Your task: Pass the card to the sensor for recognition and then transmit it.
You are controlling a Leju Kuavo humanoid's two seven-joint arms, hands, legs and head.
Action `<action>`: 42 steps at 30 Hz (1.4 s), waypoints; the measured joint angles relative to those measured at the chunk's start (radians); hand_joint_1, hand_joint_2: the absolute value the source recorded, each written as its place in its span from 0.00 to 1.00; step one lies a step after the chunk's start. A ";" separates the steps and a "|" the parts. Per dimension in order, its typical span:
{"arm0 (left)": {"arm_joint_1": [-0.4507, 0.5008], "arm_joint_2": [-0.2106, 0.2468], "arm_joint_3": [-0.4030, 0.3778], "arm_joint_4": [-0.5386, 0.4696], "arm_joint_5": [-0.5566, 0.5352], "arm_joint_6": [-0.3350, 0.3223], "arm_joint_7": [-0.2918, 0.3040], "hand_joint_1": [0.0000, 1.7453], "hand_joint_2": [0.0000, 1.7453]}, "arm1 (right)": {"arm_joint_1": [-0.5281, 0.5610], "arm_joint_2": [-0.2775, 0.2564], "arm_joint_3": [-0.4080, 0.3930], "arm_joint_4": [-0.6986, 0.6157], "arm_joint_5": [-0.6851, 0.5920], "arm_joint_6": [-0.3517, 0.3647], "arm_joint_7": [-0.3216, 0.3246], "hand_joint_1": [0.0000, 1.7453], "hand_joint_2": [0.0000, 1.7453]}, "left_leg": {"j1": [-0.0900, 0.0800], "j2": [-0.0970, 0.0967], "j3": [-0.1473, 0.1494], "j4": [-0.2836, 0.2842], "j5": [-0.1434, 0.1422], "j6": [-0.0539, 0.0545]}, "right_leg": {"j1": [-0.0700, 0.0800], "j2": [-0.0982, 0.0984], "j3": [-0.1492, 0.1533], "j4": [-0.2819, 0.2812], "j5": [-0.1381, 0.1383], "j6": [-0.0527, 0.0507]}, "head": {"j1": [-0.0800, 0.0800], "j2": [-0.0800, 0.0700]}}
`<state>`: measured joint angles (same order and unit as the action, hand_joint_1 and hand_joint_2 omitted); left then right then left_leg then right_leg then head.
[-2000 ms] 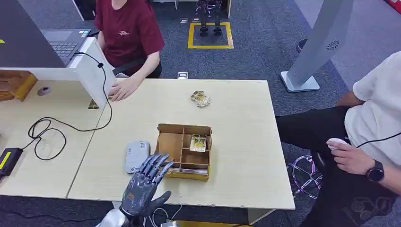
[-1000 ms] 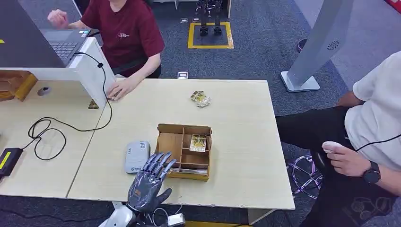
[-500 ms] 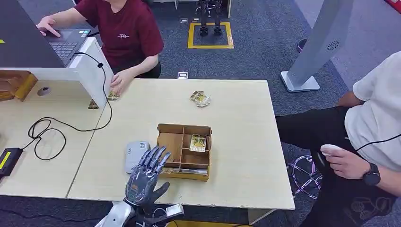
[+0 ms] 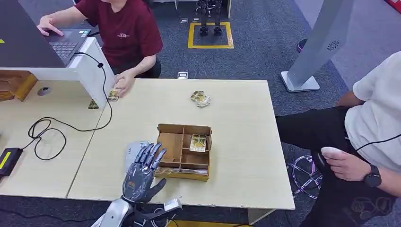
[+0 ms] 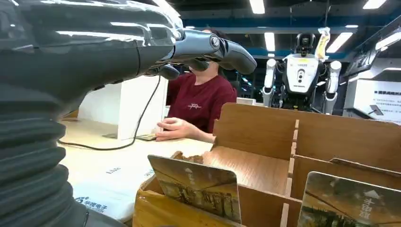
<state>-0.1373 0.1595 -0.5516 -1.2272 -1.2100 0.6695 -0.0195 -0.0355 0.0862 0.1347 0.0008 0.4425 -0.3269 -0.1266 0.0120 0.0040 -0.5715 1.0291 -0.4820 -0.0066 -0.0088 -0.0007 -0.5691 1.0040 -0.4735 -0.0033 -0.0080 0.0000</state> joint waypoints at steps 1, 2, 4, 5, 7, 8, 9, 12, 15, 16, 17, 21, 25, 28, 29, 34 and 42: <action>0.000 0.000 0.000 0.002 -0.001 0.000 0.000 0.46 1.00 | 0.000 0.000 0.000 0.000 0.000 -0.001 0.000 0.00 0.00 | 0.000 0.000 0.000 0.000 0.000 0.000 | 0.000 0.000 0.000 0.000 0.000 0.000 | 0.000 0.000; 0.000 0.000 0.000 0.003 -0.001 0.000 0.000 1.00 1.00 | 0.000 0.000 0.000 0.000 0.000 -0.001 0.000 0.00 0.00 | 0.000 0.000 0.000 0.000 0.000 0.000 | 0.000 0.000 0.000 0.000 0.000 0.000 | 0.000 0.000; 0.000 0.000 0.000 0.003 -0.001 -0.002 0.000 1.00 1.00 | 0.000 0.000 0.000 0.000 0.001 -0.001 0.000 0.00 0.00 | 0.000 0.000 0.000 0.000 0.000 0.000 | 0.000 0.000 0.000 0.000 0.000 0.000 | 0.000 0.000; 0.000 0.000 0.000 0.003 0.000 -0.006 0.000 1.00 1.00 | 0.000 0.000 0.000 0.000 0.002 -0.001 0.000 0.00 0.00 | 0.000 0.000 0.000 0.000 0.000 0.000 | 0.000 0.000 0.000 0.000 0.000 0.000 | 0.000 0.000; 0.000 0.000 0.000 0.004 0.008 -0.012 0.000 1.00 1.00 | 0.000 0.000 0.000 0.000 0.002 -0.002 0.000 0.00 0.00 | 0.000 0.000 0.000 0.000 0.000 0.000 | 0.000 0.000 0.000 0.000 0.000 0.000 | 0.000 0.000; 0.000 0.001 0.001 0.005 0.016 -0.016 0.000 1.00 1.00 | 0.000 0.000 0.000 0.000 0.002 -0.002 0.000 0.00 0.00 | 0.000 0.000 0.000 0.000 0.000 0.000 | 0.000 0.000 0.000 0.000 0.000 0.000 | 0.000 0.000; 0.000 0.001 0.001 0.006 0.019 -0.017 0.000 1.00 1.00 | 0.000 0.000 0.000 0.000 0.003 -0.003 0.000 0.00 0.00 | 0.000 0.000 0.000 0.000 0.000 0.000 | 0.000 0.000 0.000 0.000 0.000 0.000 | 0.000 0.000; 0.000 0.002 0.002 0.007 0.031 -0.023 -0.003 1.00 1.00 | 0.000 0.000 0.000 0.000 0.007 -0.003 0.000 0.00 0.00 | 0.000 0.000 0.000 0.000 0.000 0.000 | 0.000 0.000 0.000 0.000 0.000 0.000 | 0.000 0.000; 0.000 0.002 0.002 0.008 0.035 -0.033 -0.006 1.00 1.00 | 0.000 0.000 0.000 0.000 0.016 -0.003 0.001 0.00 0.00 | 0.000 0.000 0.000 0.000 0.000 0.000 | 0.000 0.000 0.000 0.000 0.000 0.000 | 0.000 0.000; 0.000 0.002 0.002 0.008 0.038 -0.039 -0.008 1.00 1.00 | 0.000 0.000 0.000 0.000 0.017 -0.003 0.001 0.00 0.00 | 0.000 0.000 0.000 0.000 0.000 0.000 | 0.000 0.000 0.000 0.000 0.000 0.000 | 0.000 0.000; 0.000 0.002 0.002 0.009 0.041 -0.042 -0.012 1.00 1.00 | -0.001 0.000 0.000 0.000 0.017 -0.003 0.001 0.00 0.00 | 0.000 0.000 0.000 0.000 0.000 0.000 | 0.000 0.000 0.000 0.000 0.000 0.000 | 0.000 0.000; 0.000 0.002 0.002 0.012 0.050 -0.049 -0.016 1.00 1.00 | -0.001 0.000 0.000 0.000 0.017 -0.003 0.001 0.00 0.00 | 0.000 0.000 0.000 0.000 0.000 0.000 | 0.000 0.000 0.000 0.000 0.000 0.000 | 0.000 0.000; 0.000 0.002 0.002 0.013 0.055 -0.051 -0.022 1.00 1.00 | -0.002 0.000 0.000 0.000 0.018 -0.003 0.001 0.00 0.00 | 0.000 0.000 0.000 0.000 0.000 0.000 | 0.000 0.000 0.000 0.000 0.000 0.000 | 0.000 0.000; 0.000 0.002 0.002 0.013 0.075 -0.054 -0.030 1.00 1.00 | -0.003 0.000 -0.001 0.000 0.018 -0.003 0.001 0.00 0.00 | 0.000 0.000 0.000 0.000 0.000 0.000 | 0.000 0.000 0.000 0.000 0.000 0.000 | 0.000 0.000; 0.000 0.001 0.002 0.013 0.097 -0.057 -0.041 1.00 1.00 | -0.004 0.000 -0.001 0.000 0.018 -0.003 0.001 0.00 0.00 | 0.000 0.000 0.000 0.000 0.000 0.000 | 0.000 0.000 0.000 0.000 0.000 0.000 | 0.000 0.000; 0.000 0.003 0.006 -0.005 0.211 -0.063 -0.090 1.00 1.00 | -0.004 0.000 -0.009 0.000 0.018 -0.004 0.001 0.00 0.00 | 0.000 0.000 0.000 0.000 0.000 0.000 | 0.000 0.000 0.000 0.000 0.000 0.000 | 0.000 0.000; -0.078 0.080 0.089 -0.245 0.317 -0.169 -0.084 1.00 1.00 | -0.002 0.000 -0.016 0.000 0.018 -0.008 0.001 0.00 0.00 | 0.000 0.000 0.000 0.000 0.002 -0.002 | 0.000 0.000 0.000 0.001 0.001 -0.001 | 0.000 0.000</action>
<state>-0.2154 0.2396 -0.4627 -1.4726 -0.8930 0.5001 -0.1030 -0.0376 0.0858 0.1183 0.0008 0.4601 -0.3346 -0.1259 0.0125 0.0038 -0.5713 1.0290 -0.4801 -0.0085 -0.0084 -0.0011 -0.5694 1.0046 -0.4727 -0.0044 -0.0084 0.0000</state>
